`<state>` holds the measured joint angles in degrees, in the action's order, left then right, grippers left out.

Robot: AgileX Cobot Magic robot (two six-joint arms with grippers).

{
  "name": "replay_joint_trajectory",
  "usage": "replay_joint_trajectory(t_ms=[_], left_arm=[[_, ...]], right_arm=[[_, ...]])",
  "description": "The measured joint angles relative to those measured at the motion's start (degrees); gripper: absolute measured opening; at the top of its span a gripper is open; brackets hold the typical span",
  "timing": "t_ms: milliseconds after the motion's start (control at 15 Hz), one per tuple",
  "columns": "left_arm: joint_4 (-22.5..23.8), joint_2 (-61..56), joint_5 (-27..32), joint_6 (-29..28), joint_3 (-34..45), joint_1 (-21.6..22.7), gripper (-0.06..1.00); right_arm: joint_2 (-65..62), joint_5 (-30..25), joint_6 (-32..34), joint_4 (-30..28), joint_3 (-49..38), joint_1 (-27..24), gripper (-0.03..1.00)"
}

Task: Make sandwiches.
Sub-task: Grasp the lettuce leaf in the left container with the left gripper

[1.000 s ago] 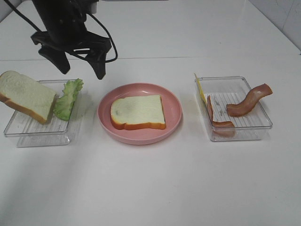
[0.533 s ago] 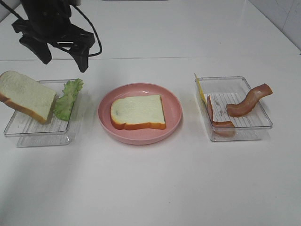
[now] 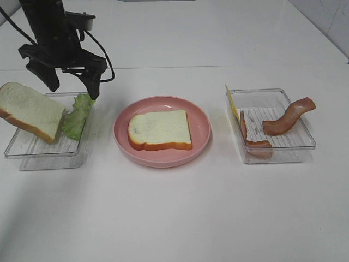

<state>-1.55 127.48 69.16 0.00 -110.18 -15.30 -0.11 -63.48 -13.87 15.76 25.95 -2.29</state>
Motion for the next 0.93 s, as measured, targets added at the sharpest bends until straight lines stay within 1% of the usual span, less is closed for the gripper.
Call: replay_joint_trajectory(t_ms=[267,467,667,733,800,933], left_arm=[[-1.0,5.0,0.0,0.0,-3.9,-0.1,0.81],[-1.0,7.8,-0.1,0.0,-5.7,-0.1,0.78],[-1.0,9.0,-0.2,0.0,-5.9,-0.1,0.74],[-1.0,9.1,-0.2,0.0,-5.9,-0.1,0.67],[-1.0,9.1,-0.2,0.0,-6.0,-0.1,0.64],[-1.0,9.1,-0.2,0.0,-6.0,-0.1,0.51]], right_arm=[[0.0,0.0,0.0,0.0,0.0,0.0,0.98],[0.0,0.0,0.0,0.0,0.0,0.0,0.98],[0.0,0.0,0.0,0.0,0.0,0.0,0.98],[0.0,0.0,0.0,0.0,0.0,0.0,0.98],[0.0,0.0,0.0,0.0,0.0,0.0,0.98],[0.0,0.0,0.0,0.0,0.0,0.0,0.98]])
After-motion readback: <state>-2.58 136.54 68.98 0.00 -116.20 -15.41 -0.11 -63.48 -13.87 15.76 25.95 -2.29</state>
